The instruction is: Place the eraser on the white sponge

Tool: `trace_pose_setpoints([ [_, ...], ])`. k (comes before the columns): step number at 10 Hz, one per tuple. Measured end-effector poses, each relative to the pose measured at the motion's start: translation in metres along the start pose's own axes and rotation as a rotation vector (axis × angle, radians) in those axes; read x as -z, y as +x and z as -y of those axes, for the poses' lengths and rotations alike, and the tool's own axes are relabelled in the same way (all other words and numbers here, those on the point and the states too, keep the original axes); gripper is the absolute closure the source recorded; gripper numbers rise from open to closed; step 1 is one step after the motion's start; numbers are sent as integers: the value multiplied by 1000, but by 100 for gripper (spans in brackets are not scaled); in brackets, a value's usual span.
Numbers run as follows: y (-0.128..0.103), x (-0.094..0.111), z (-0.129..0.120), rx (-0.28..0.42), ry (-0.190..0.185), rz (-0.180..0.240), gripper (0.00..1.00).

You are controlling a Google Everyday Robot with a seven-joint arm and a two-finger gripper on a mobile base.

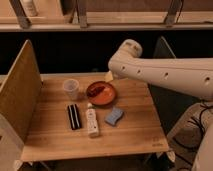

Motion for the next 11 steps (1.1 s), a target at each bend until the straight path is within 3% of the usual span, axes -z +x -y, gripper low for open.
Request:
trace_pose_setpoints([
  [6, 4, -1, -3, 9, -9, -14, 20],
  [7, 8, -2, -14, 41, -27, -32, 20],
  [9, 12, 5, -60, 154, -100, -66, 20],
  [11, 15, 9, -84, 208, -154, -91, 20],
])
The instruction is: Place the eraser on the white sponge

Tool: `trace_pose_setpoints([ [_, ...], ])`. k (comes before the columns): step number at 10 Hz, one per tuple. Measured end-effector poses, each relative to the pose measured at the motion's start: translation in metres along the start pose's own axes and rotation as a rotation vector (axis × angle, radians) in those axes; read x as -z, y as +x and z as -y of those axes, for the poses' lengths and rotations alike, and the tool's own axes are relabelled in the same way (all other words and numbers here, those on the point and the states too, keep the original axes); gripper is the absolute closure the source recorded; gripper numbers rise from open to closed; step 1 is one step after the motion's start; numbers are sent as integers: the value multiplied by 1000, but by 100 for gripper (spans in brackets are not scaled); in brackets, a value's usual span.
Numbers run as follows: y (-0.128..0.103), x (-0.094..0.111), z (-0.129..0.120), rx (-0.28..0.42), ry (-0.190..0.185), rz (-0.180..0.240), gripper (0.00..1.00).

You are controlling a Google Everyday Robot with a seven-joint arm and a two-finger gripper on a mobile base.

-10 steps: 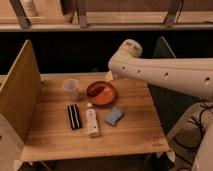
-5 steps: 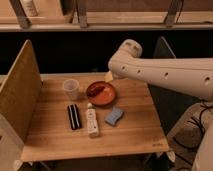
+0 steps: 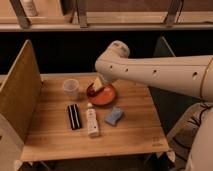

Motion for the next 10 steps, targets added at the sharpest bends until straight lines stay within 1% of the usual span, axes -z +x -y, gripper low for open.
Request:
trace_pose_setpoints([
  [1, 0, -1, -11, 19, -24, -10, 20],
  [2, -1, -2, -17, 27, -33, -15, 20],
  [3, -3, -2, -20, 31, -37, -13, 20],
  [4, -1, -2, -17, 27, -33, -14, 20],
  [7, -3, -3, -18, 26, -31, -7, 20],
  [8, -4, -4, -19, 13, -31, 0, 20],
  [9, -5, -11, -24, -22, -34, 14, 20],
  [10, -7, -21, -34, -54, -41, 28, 20],
])
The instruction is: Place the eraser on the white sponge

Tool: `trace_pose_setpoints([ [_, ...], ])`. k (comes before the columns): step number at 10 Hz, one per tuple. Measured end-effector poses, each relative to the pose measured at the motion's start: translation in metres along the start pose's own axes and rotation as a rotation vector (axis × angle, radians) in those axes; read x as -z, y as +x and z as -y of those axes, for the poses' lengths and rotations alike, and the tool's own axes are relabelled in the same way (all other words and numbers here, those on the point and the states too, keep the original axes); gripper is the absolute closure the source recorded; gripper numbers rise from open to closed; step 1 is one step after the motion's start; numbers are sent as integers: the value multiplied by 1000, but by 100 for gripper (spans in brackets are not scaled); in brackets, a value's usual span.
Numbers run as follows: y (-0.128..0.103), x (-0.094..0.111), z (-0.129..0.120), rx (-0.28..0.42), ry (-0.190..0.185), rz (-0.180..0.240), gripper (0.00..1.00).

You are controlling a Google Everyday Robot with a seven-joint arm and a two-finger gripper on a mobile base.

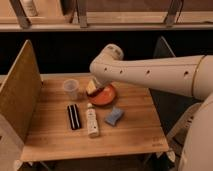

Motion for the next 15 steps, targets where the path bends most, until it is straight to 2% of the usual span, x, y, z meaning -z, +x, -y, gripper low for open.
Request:
trace_pose_setpoints([
  [2, -1, -27, -29, -60, -20, 16, 20],
  [4, -1, -55, -68, -94, -52, 17, 20],
  [8, 1, -64, -77, -109, -59, 14, 20],
  [9, 7, -69, -86, -75, -72, -3, 20],
  [11, 24, -84, -120, 53, -112, -54, 20],
  [13, 47, -106, -165, 245, -158, -130, 20],
  [14, 52, -115, -175, 300, -165, -156, 20],
  [15, 51, -122, -179, 323, -168, -168, 20],
])
